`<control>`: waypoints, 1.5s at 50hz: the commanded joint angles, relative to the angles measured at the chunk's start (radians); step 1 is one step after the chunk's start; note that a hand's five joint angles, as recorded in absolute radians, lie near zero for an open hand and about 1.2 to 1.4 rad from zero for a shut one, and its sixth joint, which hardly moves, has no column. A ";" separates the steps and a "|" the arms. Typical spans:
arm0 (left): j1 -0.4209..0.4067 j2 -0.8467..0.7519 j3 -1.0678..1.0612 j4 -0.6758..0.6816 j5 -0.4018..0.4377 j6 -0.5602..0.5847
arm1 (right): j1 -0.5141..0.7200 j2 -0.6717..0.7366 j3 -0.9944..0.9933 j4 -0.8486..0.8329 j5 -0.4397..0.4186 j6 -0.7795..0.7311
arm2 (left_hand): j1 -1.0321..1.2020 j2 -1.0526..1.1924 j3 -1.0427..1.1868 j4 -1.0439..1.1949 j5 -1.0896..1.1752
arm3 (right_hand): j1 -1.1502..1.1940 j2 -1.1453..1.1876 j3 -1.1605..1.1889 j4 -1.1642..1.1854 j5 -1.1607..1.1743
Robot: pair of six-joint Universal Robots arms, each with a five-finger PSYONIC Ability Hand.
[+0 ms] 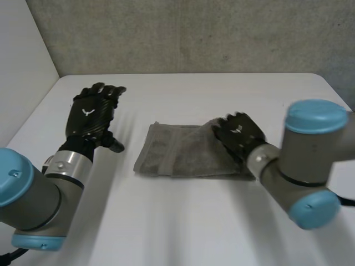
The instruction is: Fold the towel.
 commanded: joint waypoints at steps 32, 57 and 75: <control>-0.072 0.090 0.099 -0.045 -0.010 -0.006 | -0.326 -0.198 0.181 0.141 -0.166 -0.341 | -0.082 -0.083 -0.074 -0.089 -0.219 | 1.162 1.146 1.149 1.137 1.165; -0.188 -0.039 0.320 -0.280 -0.183 -0.032 | 0.154 -0.148 0.104 -0.164 -0.028 0.035 | -0.097 -0.098 -0.089 -0.104 -0.234 | -0.060 -0.076 -0.073 -0.085 -0.057; -0.318 -0.234 0.404 -0.278 -0.177 -0.031 | -0.067 -0.176 0.134 -0.100 -0.059 0.417 | -0.091 -0.092 -0.083 -0.098 -0.228 | -0.060 -0.076 -0.073 -0.085 -0.057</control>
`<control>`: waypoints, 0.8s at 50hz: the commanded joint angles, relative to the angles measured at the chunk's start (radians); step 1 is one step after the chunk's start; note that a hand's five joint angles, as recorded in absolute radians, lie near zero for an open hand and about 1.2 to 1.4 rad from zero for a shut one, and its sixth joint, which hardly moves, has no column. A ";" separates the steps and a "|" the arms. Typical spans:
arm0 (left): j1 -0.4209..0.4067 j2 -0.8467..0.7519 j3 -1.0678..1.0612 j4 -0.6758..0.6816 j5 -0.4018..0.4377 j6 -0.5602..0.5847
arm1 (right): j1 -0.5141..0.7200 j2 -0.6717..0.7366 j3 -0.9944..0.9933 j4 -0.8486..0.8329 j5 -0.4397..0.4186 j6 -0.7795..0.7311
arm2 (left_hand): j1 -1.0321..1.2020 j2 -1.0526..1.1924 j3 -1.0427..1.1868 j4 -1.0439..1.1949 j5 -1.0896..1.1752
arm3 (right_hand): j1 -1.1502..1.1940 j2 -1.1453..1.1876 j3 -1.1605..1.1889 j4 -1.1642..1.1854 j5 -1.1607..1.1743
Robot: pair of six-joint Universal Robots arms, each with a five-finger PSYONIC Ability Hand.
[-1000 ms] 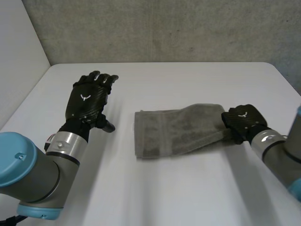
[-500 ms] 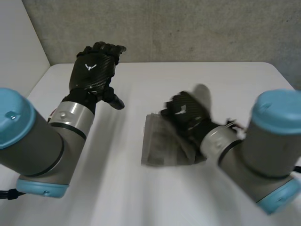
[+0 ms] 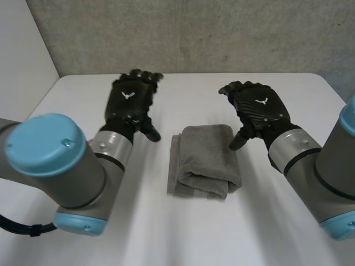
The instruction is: Fold the towel.
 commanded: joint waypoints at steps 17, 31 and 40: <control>-0.134 -0.255 0.031 0.003 0.003 0.009 | -0.024 0.304 -0.048 0.043 -0.013 -0.123 | -0.073 -0.072 -0.062 -0.092 -0.206 | -0.056 -0.078 -0.073 -0.083 -0.057; -0.007 0.076 0.065 -0.083 -0.006 0.010 | -0.038 -0.004 -0.085 0.055 0.011 -0.008 | -0.088 -0.086 -0.076 -0.107 -0.220 | -0.056 -0.078 -0.073 -0.083 -0.057; 0.083 0.210 0.229 -0.419 -0.026 -0.017 | -0.097 -0.101 -0.220 0.271 0.129 0.041 | -0.088 -0.086 -0.076 -0.107 -0.220 | -0.056 -0.078 -0.073 -0.083 -0.057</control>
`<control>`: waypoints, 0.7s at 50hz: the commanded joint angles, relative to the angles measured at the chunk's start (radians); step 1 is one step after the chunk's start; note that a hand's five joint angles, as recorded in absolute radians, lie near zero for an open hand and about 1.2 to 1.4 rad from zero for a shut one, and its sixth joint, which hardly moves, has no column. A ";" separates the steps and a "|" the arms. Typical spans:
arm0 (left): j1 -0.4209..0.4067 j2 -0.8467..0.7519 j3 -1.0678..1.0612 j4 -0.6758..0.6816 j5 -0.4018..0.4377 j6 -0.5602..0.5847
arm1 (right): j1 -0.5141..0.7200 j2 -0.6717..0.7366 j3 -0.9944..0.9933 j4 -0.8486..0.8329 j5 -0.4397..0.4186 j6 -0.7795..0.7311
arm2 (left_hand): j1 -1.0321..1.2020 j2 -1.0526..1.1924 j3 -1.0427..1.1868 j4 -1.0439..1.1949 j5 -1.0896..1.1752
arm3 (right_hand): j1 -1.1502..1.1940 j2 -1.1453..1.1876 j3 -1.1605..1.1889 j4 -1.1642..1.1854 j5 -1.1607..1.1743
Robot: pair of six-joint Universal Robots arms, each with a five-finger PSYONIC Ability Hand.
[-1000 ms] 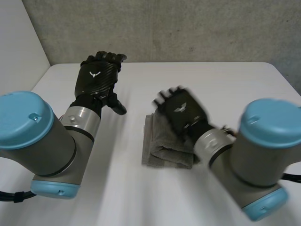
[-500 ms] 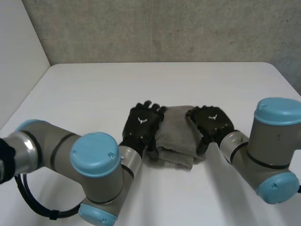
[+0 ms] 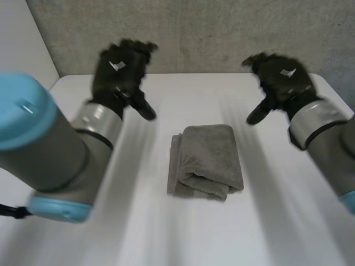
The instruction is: Fold the towel.
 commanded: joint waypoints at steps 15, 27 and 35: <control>0.091 0.097 0.156 -0.336 -0.021 -0.094 | -0.049 -0.037 -0.111 0.208 0.072 0.013 | -0.084 -0.086 -0.069 -0.107 -0.217 | -0.055 -0.078 -0.073 -0.083 -0.057; 0.094 0.096 0.152 -0.334 -0.021 -0.096 | -0.035 -0.035 -0.089 0.144 0.063 0.010 | -0.084 -0.086 -0.069 -0.107 -0.217 | -0.055 -0.078 -0.073 -0.083 -0.057; 0.094 0.096 0.140 -0.328 -0.018 -0.094 | -0.023 0.077 -0.054 0.038 -0.008 -0.078 | -0.084 -0.086 -0.069 -0.107 -0.217 | -0.055 -0.078 -0.073 -0.083 -0.057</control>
